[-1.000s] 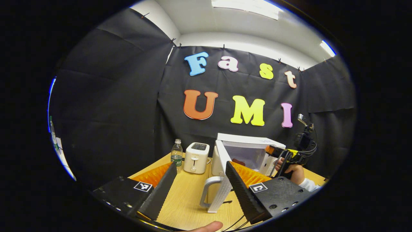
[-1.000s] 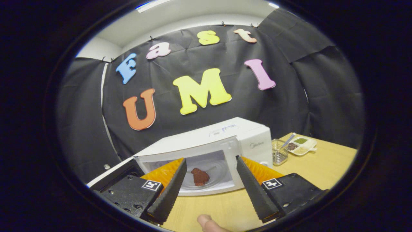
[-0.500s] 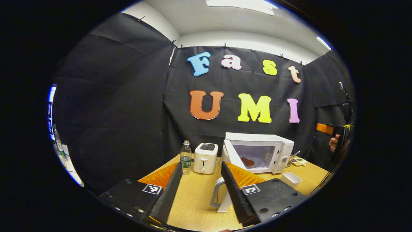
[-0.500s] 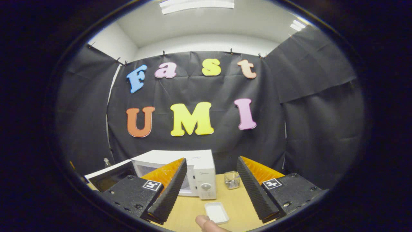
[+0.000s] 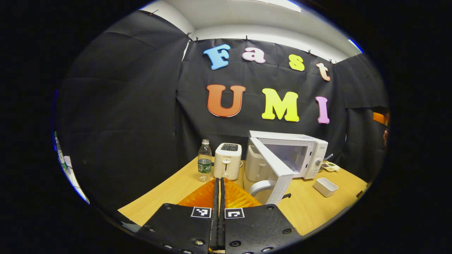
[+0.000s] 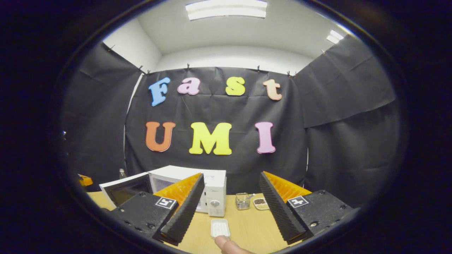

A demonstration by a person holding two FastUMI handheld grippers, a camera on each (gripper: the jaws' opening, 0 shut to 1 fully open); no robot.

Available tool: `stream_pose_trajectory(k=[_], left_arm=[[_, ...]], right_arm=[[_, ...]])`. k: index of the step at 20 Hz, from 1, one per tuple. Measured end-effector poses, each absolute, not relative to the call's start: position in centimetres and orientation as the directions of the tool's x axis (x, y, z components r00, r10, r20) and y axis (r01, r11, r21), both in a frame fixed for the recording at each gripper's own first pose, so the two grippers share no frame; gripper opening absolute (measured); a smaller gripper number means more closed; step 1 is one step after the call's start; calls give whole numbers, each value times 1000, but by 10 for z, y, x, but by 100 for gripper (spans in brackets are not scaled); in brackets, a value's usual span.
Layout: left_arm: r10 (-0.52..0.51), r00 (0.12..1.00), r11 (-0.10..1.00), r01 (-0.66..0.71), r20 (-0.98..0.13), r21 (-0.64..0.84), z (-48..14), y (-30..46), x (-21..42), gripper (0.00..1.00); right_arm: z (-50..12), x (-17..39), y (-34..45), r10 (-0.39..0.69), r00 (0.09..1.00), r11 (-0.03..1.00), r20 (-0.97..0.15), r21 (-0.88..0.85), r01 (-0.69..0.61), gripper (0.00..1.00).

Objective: Open the microwave oven with the left hand, put the food in, and close the microwave oven.

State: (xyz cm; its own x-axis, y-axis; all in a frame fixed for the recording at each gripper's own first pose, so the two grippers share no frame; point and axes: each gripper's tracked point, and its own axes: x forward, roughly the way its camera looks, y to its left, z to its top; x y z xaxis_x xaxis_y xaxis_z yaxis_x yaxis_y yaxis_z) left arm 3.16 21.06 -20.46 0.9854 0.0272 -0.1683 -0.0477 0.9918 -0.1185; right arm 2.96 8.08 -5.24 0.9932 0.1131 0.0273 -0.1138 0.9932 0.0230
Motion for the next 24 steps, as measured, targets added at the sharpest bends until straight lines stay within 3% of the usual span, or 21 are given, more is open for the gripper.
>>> stream_pose_trajectory(k=[4, 5, 6, 8, 9, 10, 11, 24], left_arm=[[-20, 981, 985, -13, -193, -171, -227, 194, 50, 0], [-29, 980, 985, -6, -199, -173, -233, 189, 54, 0], [-39, 977, 985, 2, -210, -171, -240, 183, 57, 0], [-42, 973, 989, 7, -228, -150, -248, 174, 60, 0], [-26, 975, 992, -2, -222, -127, -248, 173, 60, 17], [-35, 973, 993, 7, -227, -121, -249, 170, 61, 0], [-55, 972, 991, 26, -228, -132, -250, 162, 61, 0], [-360, 922, 923, 329, -142, -201, -238, 17, 67, 0]], right_arm=[[-45, 17, 78, 135, 989, 990, 52, 24, -137, 99], [-45, 15, 78, 141, 988, 990, 55, 24, -143, 88], [-45, 13, 78, 147, 988, 989, 56, 22, -148, 99], [-48, 10, 78, 162, 986, 986, 47, 24, -163, 99], [-49, 10, 78, 168, 985, 985, 43, 25, -170, 99], [-49, 10, 76, 169, 985, 985, 41, 25, -170, 89], [-46, 10, 72, 167, 985, 985, 42, 28, -168, 99], [-60, 23, 48, 144, 989, 988, 38, 48, -145, 99]])
